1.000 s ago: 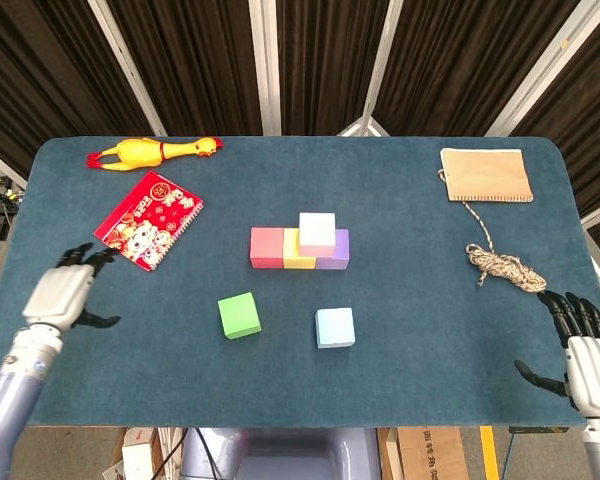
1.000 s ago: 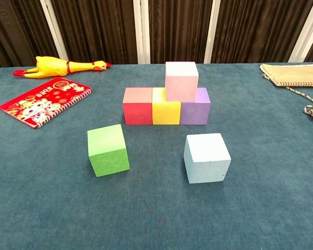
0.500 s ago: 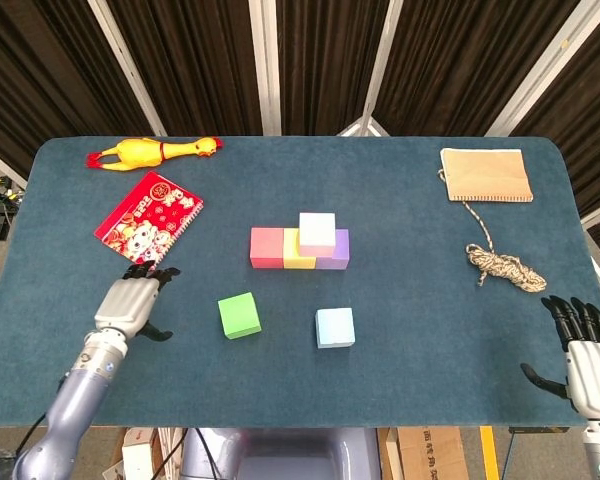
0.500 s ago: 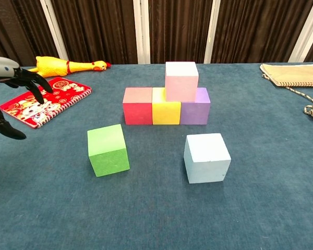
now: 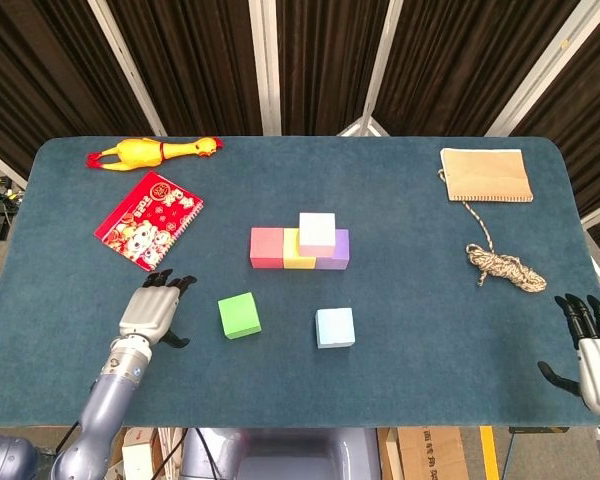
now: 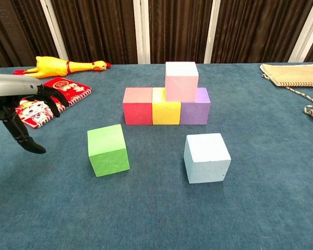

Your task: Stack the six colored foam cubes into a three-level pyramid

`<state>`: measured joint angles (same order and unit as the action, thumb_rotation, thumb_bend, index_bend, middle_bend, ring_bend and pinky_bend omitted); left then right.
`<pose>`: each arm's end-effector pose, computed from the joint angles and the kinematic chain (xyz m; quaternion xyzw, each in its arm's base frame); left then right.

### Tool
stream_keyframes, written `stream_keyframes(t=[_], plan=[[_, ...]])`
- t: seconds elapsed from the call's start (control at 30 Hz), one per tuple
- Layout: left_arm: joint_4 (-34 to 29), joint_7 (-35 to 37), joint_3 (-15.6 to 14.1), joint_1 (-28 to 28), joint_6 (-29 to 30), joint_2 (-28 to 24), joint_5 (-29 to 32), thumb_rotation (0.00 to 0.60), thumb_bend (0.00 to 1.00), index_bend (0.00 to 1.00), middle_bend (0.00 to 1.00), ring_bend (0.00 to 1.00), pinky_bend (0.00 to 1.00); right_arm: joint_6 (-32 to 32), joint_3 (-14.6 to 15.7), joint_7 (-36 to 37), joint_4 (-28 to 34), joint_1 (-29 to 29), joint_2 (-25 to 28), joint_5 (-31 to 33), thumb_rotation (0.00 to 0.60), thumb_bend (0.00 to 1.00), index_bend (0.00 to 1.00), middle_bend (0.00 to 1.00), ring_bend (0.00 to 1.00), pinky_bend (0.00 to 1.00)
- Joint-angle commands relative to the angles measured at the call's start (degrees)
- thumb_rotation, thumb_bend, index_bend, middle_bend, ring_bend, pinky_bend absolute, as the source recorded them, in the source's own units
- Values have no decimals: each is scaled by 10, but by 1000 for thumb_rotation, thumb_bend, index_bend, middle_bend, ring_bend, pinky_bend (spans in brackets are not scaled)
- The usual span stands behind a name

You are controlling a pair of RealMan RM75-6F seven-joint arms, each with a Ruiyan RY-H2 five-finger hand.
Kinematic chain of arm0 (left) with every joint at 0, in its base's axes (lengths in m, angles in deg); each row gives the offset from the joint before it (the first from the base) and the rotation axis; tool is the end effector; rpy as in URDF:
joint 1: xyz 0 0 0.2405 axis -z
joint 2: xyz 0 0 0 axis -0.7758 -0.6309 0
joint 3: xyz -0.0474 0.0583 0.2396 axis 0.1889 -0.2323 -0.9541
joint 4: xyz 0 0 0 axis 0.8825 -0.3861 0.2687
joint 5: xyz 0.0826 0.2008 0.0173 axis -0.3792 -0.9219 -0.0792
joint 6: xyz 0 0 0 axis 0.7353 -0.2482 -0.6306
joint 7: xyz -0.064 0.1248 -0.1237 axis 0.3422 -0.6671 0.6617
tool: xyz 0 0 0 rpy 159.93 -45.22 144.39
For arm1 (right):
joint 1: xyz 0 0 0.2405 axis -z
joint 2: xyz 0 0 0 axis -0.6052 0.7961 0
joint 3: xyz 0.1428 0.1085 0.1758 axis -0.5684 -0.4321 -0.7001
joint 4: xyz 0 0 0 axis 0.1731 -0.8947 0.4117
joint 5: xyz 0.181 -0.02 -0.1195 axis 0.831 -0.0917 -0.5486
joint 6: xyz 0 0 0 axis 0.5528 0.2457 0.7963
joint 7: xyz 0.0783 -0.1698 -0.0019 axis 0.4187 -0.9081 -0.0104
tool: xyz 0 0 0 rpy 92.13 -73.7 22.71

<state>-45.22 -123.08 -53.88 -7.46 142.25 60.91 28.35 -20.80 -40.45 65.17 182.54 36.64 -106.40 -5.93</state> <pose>-0.1286 0.3050 0.0111 -0.6803 -0.4998 -0.2395 0.4796 -0.3204 -0.2094 0.1717 0.5778 -0.3831 0.3529 0.6284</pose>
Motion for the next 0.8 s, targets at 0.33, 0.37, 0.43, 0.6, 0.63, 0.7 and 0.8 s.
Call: stream_keyframes(t=[0.33, 0.37, 0.43, 0.6, 0.63, 0.7, 0.8], plan=[[33, -18, 36, 41, 38, 80, 51, 600, 46, 162, 218, 0, 0, 12, 3, 5, -1, -6, -2, 9, 600, 192, 127, 138, 21, 0], [36, -21, 37, 43, 40, 85, 54, 600, 46, 162, 218, 0, 0, 12, 3, 5, -1, -6, -2, 11, 600, 192, 127, 138, 21, 0], [42, -26, 41, 50, 43, 97, 64, 600, 46, 162, 218, 0, 0, 13, 3, 5, 0, -6, -1, 14, 600, 192, 127, 138, 21, 0], [52, -35, 50, 63, 44, 116, 82, 600, 46, 159, 219, 0, 0, 14, 2, 4, 1, -6, -2, 21, 600, 192, 127, 138, 21, 0], [54, -38, 50, 65, 45, 118, 85, 600, 46, 157, 218, 0, 0, 14, 2, 3, 1, -6, -2, 22, 600, 192, 127, 138, 21, 0], [57, -45, 55, 71, 49, 124, 98, 600, 46, 156, 217, 0, 0, 14, 2, 3, 0, -7, -3, 24, 600, 192, 127, 138, 21, 0], [62, -50, 60, 77, 55, 130, 102, 600, 46, 152, 216, 0, 0, 15, 1, 5, 0, -7, -3, 27, 600, 192, 127, 138, 21, 0]])
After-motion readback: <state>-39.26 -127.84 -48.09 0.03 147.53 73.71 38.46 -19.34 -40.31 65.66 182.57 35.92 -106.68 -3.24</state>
